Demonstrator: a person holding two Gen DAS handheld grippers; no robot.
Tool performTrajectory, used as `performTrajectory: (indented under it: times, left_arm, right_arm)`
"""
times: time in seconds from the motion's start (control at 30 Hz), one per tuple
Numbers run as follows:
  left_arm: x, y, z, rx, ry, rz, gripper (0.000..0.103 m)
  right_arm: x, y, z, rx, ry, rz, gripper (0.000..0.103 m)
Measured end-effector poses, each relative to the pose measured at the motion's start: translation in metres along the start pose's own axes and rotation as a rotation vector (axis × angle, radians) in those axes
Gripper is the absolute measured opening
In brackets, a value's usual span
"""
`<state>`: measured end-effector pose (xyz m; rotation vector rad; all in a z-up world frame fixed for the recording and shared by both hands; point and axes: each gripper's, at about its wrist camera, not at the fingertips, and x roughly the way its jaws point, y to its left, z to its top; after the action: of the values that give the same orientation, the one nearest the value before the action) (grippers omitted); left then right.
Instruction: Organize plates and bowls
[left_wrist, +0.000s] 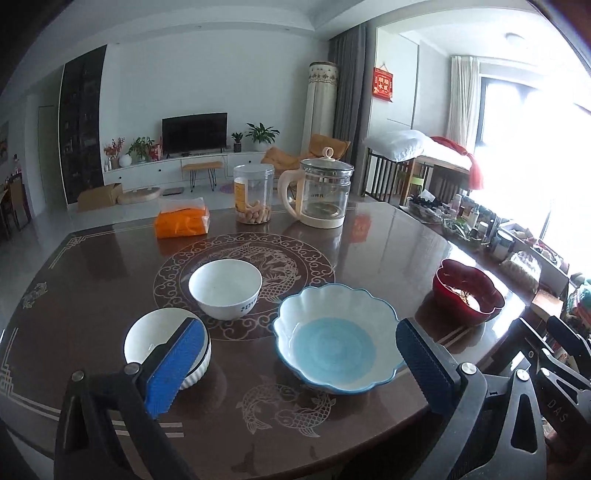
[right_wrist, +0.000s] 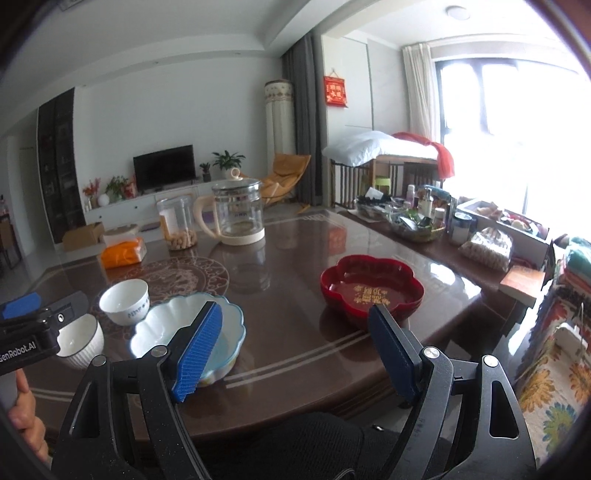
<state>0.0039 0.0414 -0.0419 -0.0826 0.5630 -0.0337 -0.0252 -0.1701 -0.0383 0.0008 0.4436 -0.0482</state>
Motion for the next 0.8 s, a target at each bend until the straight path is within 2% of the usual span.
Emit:
performTrajectory:
  times: [0.17,0.4,0.8]
  left_arm:
    - [0.01,-0.005,-0.004,0.057,0.041,0.002,0.103]
    - [0.018,-0.016,-0.005,0.152,0.082,0.024,0.103]
    - [-0.002,-0.009,0.006,0.113,-0.009,0.083,0.103]
  right_arm:
    - [0.002,0.006,-0.001,-0.015,-0.017,0.003,0.084]
    - [0.01,0.012,-0.006,-0.031,0.007,0.02,0.084]
    - [0.0,0.016,-0.005,-0.06,-0.047,0.025,0.084]
